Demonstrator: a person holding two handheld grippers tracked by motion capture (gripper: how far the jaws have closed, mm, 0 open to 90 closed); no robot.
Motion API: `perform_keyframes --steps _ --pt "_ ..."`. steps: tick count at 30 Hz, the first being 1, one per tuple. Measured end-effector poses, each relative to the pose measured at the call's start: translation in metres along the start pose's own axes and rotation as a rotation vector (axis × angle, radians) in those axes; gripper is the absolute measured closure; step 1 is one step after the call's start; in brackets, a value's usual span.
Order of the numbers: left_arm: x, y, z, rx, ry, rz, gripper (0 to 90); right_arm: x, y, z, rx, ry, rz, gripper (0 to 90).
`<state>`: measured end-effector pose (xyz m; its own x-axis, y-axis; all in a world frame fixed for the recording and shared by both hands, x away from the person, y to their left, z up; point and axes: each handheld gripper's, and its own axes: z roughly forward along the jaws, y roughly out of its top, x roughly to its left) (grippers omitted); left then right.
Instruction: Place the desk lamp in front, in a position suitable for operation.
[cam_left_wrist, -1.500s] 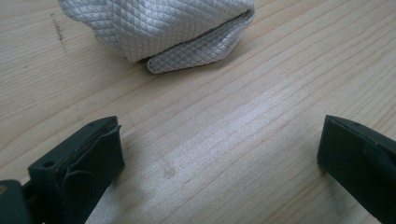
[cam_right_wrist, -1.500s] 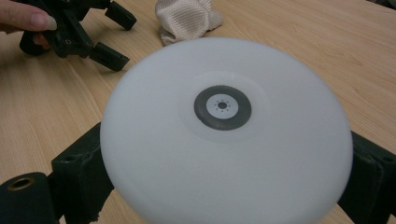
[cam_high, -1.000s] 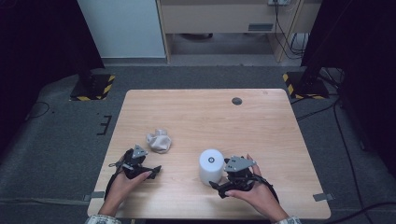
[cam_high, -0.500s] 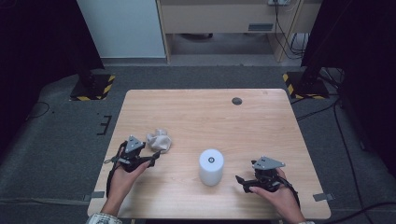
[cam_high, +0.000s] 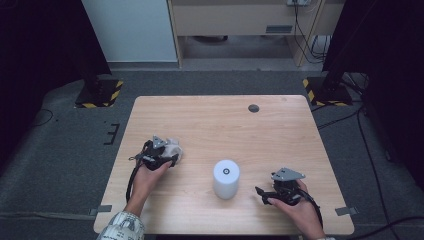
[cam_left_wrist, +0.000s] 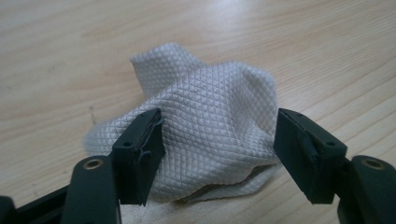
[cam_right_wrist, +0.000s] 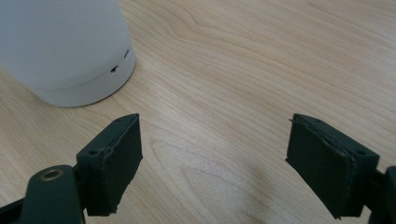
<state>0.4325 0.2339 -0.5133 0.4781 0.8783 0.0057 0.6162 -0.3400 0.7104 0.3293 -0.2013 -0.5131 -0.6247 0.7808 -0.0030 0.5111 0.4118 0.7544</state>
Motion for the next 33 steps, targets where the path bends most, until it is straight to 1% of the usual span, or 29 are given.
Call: perform_keyframes --steps 1,2,4,5,7,8,9,10,11,12,13,15,16,17,18,19,20,21,22,23,24,25,26,27,28,30,31,32,33 --pt "0.000 0.000 0.001 -0.002 -0.006 -0.010 34.4 0.001 0.000 0.000 0.004 0.001 -0.004 18.2" --pt "0.000 0.000 0.001 -0.002 -0.006 -0.010 35.5 0.001 0.000 0.000 0.004 0.001 -0.004 18.2" --pt "0.001 0.000 0.004 0.002 0.000 -0.009 41.9 0.002 -0.001 0.001 0.009 0.004 -0.010 18.2" --pt "0.002 -0.002 0.007 0.017 -0.007 -0.005 44.5 0.002 -0.001 0.001 0.009 0.005 -0.010 18.2" --pt "0.002 -0.003 0.009 0.021 -0.008 -0.003 49.5 0.001 -0.001 0.002 0.011 0.006 -0.012 18.2" --pt "0.003 -0.003 0.009 0.024 0.000 -0.004 53.5 0.001 -0.001 0.002 0.011 0.009 -0.014 18.2" --pt "0.003 -0.002 0.009 0.028 0.006 0.004 53.5 0.001 -0.001 0.002 0.011 0.009 -0.014 18.2" --pt "0.004 -0.001 0.008 0.040 0.003 0.018 58.1 0.002 -0.001 0.002 0.007 0.006 -0.015 18.1" --pt "0.004 -0.001 0.008 0.040 0.003 0.018 61.7 0.002 -0.001 0.002 0.007 0.006 -0.015 18.1" --pt "0.005 0.000 0.008 0.045 0.002 0.032 66.2 0.002 -0.001 0.001 0.004 0.004 -0.013 18.1" --pt "0.005 0.000 0.008 0.039 -0.002 0.034 68.5 0.002 -0.001 0.001 0.002 0.005 -0.015 18.2" --pt "0.005 -0.001 0.007 0.036 -0.004 0.042 73.0 0.001 0.000 0.001 0.000 0.012 -0.016 19.6" --pt "0.006 -0.002 0.006 0.026 -0.016 0.036 75.0 -0.002 0.000 -0.001 -0.015 0.032 -0.007 24.6" --pt "0.006 -0.002 0.006 0.026 -0.016 0.036 76.0 -0.002 0.000 -0.001 -0.015 0.032 -0.007 24.6" --pt "0.006 -0.003 0.004 0.018 -0.025 0.042 76.9 -0.004 0.001 -0.004 -0.030 0.050 0.007 30.6" --pt "0.005 -0.003 0.003 0.014 -0.033 0.046 77.2 -0.004 0.002 -0.005 -0.040 0.058 -0.001 34.1" --pt "0.005 -0.003 0.003 0.014 -0.033 0.046 77.7 -0.004 0.002 -0.005 -0.040 0.058 -0.001 34.1" --pt "0.003 -0.004 -0.001 -0.002 -0.048 0.045 77.7 -0.003 0.004 -0.008 -0.055 0.065 -0.010 36.9" --pt "-0.001 -0.004 -0.007 -0.032 -0.071 0.045 78.3 0.001 0.010 -0.016 -0.079 0.071 -0.027 43.6" --pt "-0.001 -0.004 -0.007 -0.032 -0.071 0.045 78.3 0.001 0.010 -0.016 -0.079 0.071 -0.027 43.6" --pt "-0.007 -0.003 -0.016 -0.051 -0.088 0.060 78.4 0.006 0.017 -0.024 -0.104 0.085 -0.036 48.2" --pt "-0.009 -0.002 -0.019 -0.060 -0.093 0.068 78.3 0.008 0.021 -0.027 -0.115 0.096 -0.039 51.9" --pt "-0.013 -0.001 -0.025 -0.078 -0.107 0.068 78.4 0.010 0.024 -0.029 -0.124 0.105 -0.046 54.2" --pt "-0.016 -0.001 -0.030 -0.090 -0.117 0.071 78.3 0.012 0.030 -0.033 -0.134 0.116 -0.053 55.5" --pt "-0.016 -0.001 -0.030 -0.090 -0.117 0.071 78.3 0.012 0.035 -0.035 -0.137 0.126 -0.057 57.1" --pt "-0.023 -0.003 -0.042 -0.115 -0.133 0.076 78.3 0.014 0.045 -0.038 -0.146 0.140 -0.066 58.8" --pt "-0.023 -0.003 -0.042 -0.115 -0.133 0.076 78.3 0.014 0.045 -0.038 -0.146 0.140 -0.066 58.8" --pt "-0.025 -0.004 -0.046 -0.121 -0.137 0.081 78.3 0.015 0.052 -0.041 -0.155 0.150 -0.065 58.8" --pt "-0.028 -0.007 -0.051 -0.132 -0.151 0.088 78.3 0.017 0.063 -0.044 -0.165 0.168 -0.065 58.1"
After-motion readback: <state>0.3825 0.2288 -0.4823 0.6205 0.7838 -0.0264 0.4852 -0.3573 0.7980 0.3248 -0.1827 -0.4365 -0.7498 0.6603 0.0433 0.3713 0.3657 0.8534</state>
